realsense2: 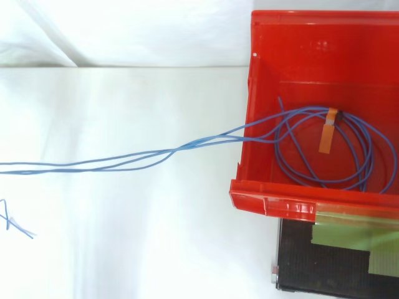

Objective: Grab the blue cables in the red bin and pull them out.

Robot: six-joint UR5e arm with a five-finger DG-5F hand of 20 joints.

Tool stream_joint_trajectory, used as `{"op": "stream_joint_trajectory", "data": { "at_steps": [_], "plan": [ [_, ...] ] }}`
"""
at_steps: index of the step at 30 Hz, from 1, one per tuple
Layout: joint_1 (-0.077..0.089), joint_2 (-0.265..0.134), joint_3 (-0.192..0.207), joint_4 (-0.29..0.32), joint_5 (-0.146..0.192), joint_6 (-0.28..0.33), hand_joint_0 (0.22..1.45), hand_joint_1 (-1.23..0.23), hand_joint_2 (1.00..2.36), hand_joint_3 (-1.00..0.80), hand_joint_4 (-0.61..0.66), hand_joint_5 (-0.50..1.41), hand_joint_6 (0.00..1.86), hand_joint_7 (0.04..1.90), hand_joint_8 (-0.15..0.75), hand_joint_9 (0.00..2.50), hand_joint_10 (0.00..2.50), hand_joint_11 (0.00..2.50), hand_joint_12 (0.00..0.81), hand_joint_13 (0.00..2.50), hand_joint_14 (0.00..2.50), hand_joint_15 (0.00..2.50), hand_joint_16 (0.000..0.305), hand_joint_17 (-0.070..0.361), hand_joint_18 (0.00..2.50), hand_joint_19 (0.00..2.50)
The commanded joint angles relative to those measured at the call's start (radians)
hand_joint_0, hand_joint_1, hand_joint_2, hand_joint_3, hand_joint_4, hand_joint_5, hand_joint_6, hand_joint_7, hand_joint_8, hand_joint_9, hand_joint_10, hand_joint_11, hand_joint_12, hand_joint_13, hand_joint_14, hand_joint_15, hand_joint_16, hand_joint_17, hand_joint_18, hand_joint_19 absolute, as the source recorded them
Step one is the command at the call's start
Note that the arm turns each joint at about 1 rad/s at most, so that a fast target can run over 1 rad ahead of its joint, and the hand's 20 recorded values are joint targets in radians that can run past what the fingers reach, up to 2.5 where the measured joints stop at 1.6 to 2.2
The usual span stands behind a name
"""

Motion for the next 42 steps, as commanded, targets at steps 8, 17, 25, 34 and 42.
{"op": "stream_joint_trajectory", "data": {
  "at_steps": [8,17,25,34,42],
  "plan": [
    [0.001,0.0,0.0,0.001,-0.001,-0.002,0.89,-0.86,1.0,-1.0,0.25,0.69,0.79,0.58,0.286,0.97,1.16,1.36,0.324,1.17,0.85,1.32,0.035,0.079,0.66,0.88],
    [0.001,0.0,0.0,0.001,-0.001,0.0,0.93,-0.88,1.01,-0.87,0.26,0.66,0.73,0.6,0.278,0.95,1.19,1.36,0.322,1.17,0.85,1.34,0.035,0.079,0.66,0.88],
    [0.001,0.0,0.0,0.001,-0.001,0.002,0.95,-0.92,1.01,-0.84,0.25,0.6,0.7,0.58,0.278,0.91,1.22,1.33,0.327,1.16,0.83,1.33,0.035,0.079,0.66,0.88],
    [0.001,-0.001,0.0,0.001,-0.001,0.002,0.97,-0.95,1.01,-0.8,0.26,0.53,0.76,0.53,0.278,0.87,1.27,1.29,0.326,1.15,0.84,1.33,0.035,0.08,0.65,0.87],
    [0.001,-0.001,0.0,0.001,-0.001,0.002,0.97,-0.97,1.01,-0.79,0.26,0.49,0.79,0.52,0.277,0.84,1.31,1.28,0.326,1.13,0.85,1.33,0.036,0.081,0.64,0.88]
  ]
}}
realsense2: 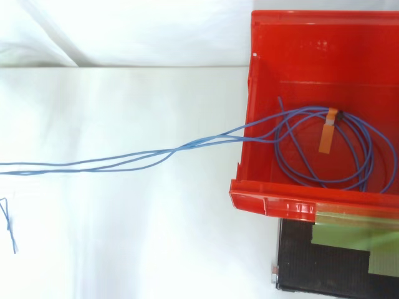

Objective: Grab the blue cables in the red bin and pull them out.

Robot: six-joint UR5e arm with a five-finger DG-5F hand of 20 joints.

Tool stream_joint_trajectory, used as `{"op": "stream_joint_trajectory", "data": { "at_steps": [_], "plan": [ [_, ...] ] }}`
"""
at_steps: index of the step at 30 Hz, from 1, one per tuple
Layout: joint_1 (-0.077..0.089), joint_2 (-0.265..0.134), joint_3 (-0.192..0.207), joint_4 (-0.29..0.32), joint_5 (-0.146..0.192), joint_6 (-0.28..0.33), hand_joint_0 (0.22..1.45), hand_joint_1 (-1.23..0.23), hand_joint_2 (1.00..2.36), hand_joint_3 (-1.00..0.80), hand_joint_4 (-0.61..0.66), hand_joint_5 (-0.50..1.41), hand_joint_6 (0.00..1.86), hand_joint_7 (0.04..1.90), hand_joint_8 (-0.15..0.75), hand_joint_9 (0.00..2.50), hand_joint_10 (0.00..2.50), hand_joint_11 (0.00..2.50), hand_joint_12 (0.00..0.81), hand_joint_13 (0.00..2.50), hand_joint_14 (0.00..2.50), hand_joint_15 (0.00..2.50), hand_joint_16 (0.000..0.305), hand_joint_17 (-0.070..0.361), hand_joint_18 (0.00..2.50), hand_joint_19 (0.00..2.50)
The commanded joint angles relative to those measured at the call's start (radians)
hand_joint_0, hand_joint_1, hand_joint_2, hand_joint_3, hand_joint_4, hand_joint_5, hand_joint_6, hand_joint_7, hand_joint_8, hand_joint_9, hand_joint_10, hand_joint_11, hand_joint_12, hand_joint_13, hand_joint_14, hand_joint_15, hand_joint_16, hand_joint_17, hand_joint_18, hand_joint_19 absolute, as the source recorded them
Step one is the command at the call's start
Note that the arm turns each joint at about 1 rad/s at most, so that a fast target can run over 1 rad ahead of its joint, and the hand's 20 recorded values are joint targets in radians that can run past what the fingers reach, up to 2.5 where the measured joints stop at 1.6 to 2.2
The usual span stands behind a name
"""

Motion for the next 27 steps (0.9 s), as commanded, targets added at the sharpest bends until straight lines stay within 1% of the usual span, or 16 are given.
{"op": "stream_joint_trajectory", "data": {
  "at_steps": [1,2,6,10,14,15,17,23,27],
  "plan": [
    [0.0,-0.001,0.0,0.0,0.0,0.0,0.97,-0.97,1.01,-0.79,0.26,0.49,0.79,0.51,0.276,0.84,1.32,1.28,0.326,1.12,0.85,1.33,0.036,0.081,0.64,0.89],
    [-0.003,-0.001,0.0,0.0,0.0,0.0,0.97,-0.97,1.01,-0.78,0.27,0.47,0.8,0.51,0.279,0.82,1.34,1.27,0.328,1.11,0.85,1.32,0.036,0.082,0.63,0.89],
    [-0.003,-0.001,0.0,0.0,0.0,0.0,0.96,-0.99,1.01,-0.79,0.28,0.43,0.85,0.49,0.291,0.79,1.38,1.25,0.329,1.09,0.86,1.33,0.037,0.084,0.62,0.89],
    [-0.003,0.001,0.0,0.0,0.0,0.0,0.95,-0.99,1.01,-0.81,0.29,0.43,0.85,0.49,0.289,0.78,1.39,1.26,0.326,1.07,0.86,1.34,0.038,0.085,0.61,0.89],
    [-0.005,-0.001,0.0,0.0,0.0,0.002,0.95,-1.0,1.01,-0.84,0.29,0.42,0.85,0.49,0.288,0.74,1.4,1.26,0.327,1.06,0.87,1.33,0.038,0.085,0.61,0.9],
    [-0.005,0.001,0.0,0.0,0.0,0.002,0.95,-1.0,1.01,-0.86,0.29,0.42,0.85,0.5,0.295,0.73,1.42,1.22,0.333,1.06,0.87,1.33,0.038,0.085,0.61,0.89],
    [-0.005,-0.001,0.0,0.0,0.0,0.002,0.95,-1.01,1.01,-0.9,0.3,0.42,0.86,0.49,0.295,0.72,1.41,1.23,0.324,1.05,0.87,1.32,0.038,0.086,0.6,0.89],
    [-0.005,-0.001,0.0,0.0,0.0,0.002,0.95,-1.02,1.0,-0.98,0.3,0.41,0.87,0.48,0.298,0.71,1.44,1.22,0.33,1.05,0.86,1.33,0.038,0.086,0.6,0.89],
    [-0.005,-0.001,0.0,-0.001,0.0,0.002,0.98,-1.03,1.0,-0.93,0.3,0.41,0.88,0.48,0.301,0.69,1.47,1.2,0.329,1.05,0.85,1.32,0.038,0.086,0.6,0.88]
  ]
}}
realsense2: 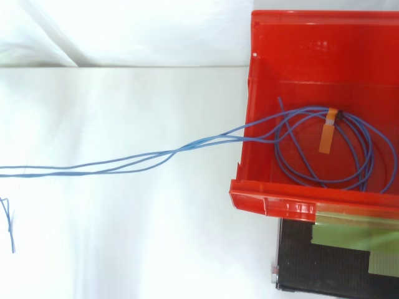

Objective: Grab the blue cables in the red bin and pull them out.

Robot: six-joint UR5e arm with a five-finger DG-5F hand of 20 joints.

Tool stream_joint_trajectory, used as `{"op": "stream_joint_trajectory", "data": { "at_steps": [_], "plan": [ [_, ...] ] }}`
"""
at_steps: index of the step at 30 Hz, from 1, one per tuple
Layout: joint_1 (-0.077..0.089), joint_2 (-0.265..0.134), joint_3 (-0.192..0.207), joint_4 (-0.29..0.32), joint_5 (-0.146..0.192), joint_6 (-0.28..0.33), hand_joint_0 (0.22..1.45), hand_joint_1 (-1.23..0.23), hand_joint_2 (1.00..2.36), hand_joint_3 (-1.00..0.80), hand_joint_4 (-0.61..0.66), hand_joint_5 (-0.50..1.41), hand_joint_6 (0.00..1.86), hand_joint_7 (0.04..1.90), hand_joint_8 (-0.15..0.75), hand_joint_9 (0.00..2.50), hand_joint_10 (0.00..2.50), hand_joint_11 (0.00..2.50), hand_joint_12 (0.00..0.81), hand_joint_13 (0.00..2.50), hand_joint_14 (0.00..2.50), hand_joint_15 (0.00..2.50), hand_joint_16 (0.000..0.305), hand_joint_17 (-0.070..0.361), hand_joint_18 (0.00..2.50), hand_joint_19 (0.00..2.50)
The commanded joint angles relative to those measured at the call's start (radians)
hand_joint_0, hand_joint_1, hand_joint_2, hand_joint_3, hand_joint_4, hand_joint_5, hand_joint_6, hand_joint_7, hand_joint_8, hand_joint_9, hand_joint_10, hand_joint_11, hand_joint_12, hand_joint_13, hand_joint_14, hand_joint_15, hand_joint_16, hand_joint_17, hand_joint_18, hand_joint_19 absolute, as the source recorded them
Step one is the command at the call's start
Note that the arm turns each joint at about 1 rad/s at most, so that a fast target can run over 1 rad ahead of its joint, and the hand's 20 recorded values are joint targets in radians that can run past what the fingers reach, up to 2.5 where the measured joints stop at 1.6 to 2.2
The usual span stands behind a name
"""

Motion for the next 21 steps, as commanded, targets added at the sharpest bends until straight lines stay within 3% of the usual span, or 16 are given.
{"op": "stream_joint_trajectory", "data": {
  "at_steps": [1,21],
  "plan": [
    [0.0,-0.001,0.0,0.0,0.0,0.002,0.98,-1.03,1.0,-0.92,0.3,0.41,0.88,0.47,0.301,0.68,1.47,1.2,0.33,1.05,0.86,1.32,0.038,0.086,0.6,0.88],
    [0.002,0.001,0.0,0.0,0.0,0.014,1.02,-1.03,1.01,-0.87,0.29,0.38,0.91,0.46,0.301,0.64,1.51,1.16,0.326,1.03,0.85,1.33,0.038,0.085,0.6,0.87]
  ]
}}
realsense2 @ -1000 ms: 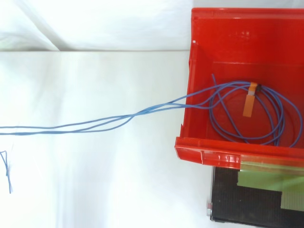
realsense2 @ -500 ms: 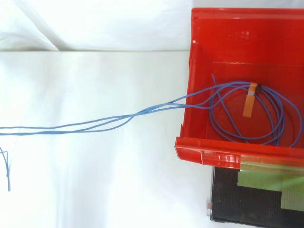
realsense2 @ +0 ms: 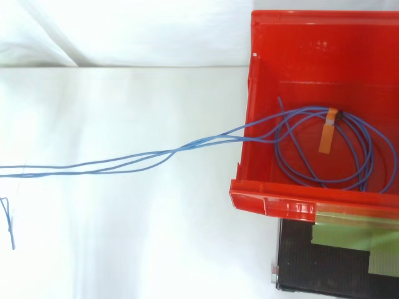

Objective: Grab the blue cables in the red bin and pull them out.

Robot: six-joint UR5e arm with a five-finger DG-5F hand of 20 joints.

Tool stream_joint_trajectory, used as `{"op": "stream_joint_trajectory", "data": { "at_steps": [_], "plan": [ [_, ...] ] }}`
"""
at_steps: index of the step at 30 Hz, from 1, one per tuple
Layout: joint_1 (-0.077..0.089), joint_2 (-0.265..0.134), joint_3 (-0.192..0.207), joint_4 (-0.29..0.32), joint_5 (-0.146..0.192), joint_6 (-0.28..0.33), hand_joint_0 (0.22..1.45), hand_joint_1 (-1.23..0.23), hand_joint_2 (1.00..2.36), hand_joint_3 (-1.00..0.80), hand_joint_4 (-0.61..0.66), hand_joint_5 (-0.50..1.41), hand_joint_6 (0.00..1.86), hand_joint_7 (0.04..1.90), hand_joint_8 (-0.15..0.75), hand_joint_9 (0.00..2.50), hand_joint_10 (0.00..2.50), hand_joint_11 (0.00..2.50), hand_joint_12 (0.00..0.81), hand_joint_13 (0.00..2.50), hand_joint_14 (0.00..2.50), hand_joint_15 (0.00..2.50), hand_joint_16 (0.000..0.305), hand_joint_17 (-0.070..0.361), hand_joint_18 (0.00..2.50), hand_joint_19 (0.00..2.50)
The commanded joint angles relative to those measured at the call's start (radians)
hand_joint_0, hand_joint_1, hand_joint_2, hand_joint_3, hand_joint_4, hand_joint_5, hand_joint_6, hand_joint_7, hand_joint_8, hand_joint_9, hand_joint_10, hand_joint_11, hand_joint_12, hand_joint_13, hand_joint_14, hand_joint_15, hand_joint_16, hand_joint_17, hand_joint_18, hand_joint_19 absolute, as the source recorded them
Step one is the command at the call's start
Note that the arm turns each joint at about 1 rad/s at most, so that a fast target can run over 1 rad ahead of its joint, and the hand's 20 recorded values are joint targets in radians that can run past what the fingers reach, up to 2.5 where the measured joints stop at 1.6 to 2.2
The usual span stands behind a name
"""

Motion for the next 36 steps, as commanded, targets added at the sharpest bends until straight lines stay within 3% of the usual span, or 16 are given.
{"op": "stream_joint_trajectory", "data": {
  "at_steps": [1,28,36],
  "plan": [
    [0.0,0.0,0.0,0.0,0.0,0.0,1.02,-1.04,1.01,-0.86,0.29,0.38,0.91,0.46,0.303,0.64,1.51,1.16,0.326,1.03,0.85,1.33,0.038,0.085,0.6,0.87],
    [0.0,0.0,0.0,0.001,0.0,0.0,1.04,-1.04,1.01,-0.85,0.29,0.37,0.87,0.48,0.303,0.6,1.48,1.16,0.331,1.0,0.83,1.33,0.039,0.087,0.58,0.86],
    [-0.002,-0.001,0.0,0.001,0.0,0.0,0.98,-0.96,1.01,-0.87,0.28,0.4,0.84,0.49,0.306,0.62,1.45,1.18,0.328,1.0,0.86,1.32,0.038,0.086,0.57,0.87]
  ]
}}
